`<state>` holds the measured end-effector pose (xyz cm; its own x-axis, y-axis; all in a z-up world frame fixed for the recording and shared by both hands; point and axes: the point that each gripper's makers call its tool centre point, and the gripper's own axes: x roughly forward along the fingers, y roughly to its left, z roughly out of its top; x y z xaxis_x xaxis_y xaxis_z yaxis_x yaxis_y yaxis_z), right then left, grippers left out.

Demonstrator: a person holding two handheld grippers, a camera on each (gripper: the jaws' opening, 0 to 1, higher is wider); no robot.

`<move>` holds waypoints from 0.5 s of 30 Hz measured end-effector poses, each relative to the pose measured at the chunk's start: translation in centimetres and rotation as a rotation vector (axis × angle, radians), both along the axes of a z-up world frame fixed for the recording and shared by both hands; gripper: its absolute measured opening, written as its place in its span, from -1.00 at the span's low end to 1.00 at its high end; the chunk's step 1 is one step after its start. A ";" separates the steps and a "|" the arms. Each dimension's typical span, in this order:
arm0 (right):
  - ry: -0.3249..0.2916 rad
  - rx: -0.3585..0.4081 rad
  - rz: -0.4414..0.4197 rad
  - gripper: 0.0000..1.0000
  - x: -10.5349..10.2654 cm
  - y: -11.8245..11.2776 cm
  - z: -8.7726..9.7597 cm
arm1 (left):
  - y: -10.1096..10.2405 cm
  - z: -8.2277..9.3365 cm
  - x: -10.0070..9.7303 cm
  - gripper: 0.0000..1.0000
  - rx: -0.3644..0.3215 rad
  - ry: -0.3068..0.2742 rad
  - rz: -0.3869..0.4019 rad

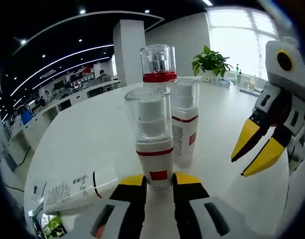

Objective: Arrange the skincare products in the storage area until every visible bottle or jar stands upright without overlapping.

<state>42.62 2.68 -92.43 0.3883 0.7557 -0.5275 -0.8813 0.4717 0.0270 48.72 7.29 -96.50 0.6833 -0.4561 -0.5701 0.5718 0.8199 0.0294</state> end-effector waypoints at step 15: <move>0.000 -0.015 -0.036 -0.78 1.3 -0.8 -0.2 | 0.1 0.1 -2.0 -0.58 -0.039 0.080 -0.075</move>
<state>43.94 1.90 -92.60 0.4146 0.7335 -0.5385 -0.8640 0.5031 0.0202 46.69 7.41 -96.43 0.5995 -0.5270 -0.6025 0.6308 0.7744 -0.0497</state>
